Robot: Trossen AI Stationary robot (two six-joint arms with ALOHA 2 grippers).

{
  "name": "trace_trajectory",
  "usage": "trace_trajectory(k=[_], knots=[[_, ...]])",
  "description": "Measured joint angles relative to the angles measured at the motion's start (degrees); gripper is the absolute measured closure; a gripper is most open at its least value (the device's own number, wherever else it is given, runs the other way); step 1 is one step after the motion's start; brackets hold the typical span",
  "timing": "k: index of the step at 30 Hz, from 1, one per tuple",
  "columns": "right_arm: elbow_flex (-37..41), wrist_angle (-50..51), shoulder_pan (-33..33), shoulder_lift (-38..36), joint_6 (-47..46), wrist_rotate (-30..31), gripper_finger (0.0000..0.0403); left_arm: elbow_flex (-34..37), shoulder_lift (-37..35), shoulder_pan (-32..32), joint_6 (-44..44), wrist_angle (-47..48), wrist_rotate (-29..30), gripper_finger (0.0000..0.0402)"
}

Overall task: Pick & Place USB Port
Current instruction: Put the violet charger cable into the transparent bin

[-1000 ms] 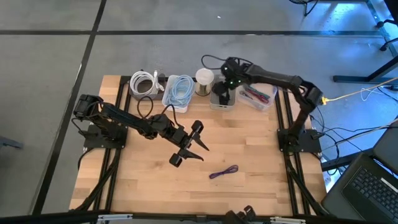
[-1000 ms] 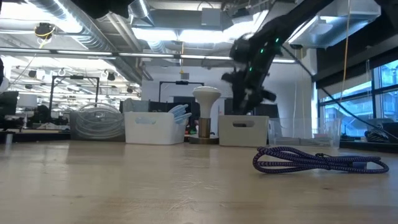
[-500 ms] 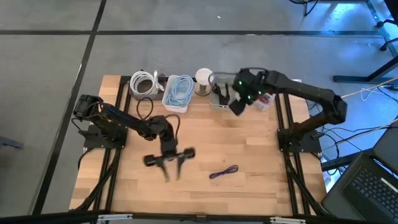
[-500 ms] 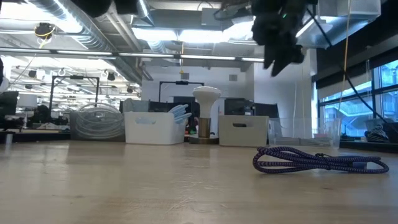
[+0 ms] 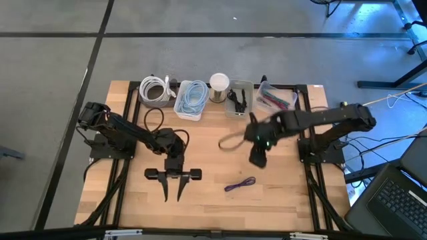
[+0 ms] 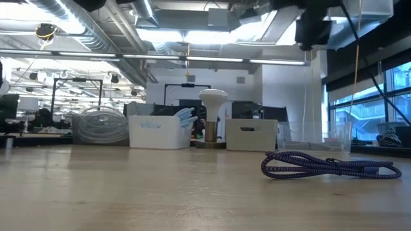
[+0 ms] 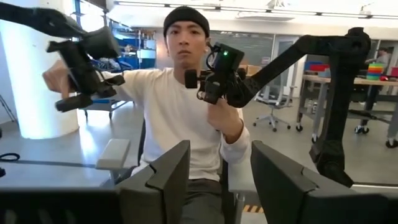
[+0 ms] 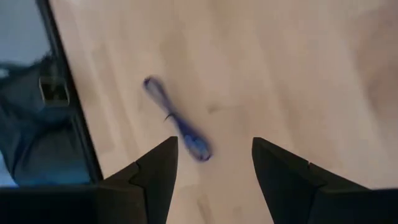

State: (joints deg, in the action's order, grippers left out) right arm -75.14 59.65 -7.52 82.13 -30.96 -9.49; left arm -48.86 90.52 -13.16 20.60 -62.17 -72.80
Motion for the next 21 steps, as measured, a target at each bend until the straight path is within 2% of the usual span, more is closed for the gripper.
trace_trajectory(k=[5,11,17,21], knots=[[3.1,-3.3,-8.4,0.0,-4.1,0.7,0.0194,0.0,0.0,0.0,0.6,-0.1,0.1,0.0244],[9.2,-12.0,-15.3,0.0,-4.8,0.9,0.0194,0.0,0.0,0.0,1.4,-0.9,1.7,0.0241],[15.9,-21.5,-18.7,0.0,-9.0,0.9,0.0194,0.0,0.0,2.0,4.3,2.6,13.4,0.0253],[19.4,-24.9,-19.7,0.0,-11.6,0.9,0.0194,0.0,0.0,5.5,0.8,12.2,27.2,0.0269]])
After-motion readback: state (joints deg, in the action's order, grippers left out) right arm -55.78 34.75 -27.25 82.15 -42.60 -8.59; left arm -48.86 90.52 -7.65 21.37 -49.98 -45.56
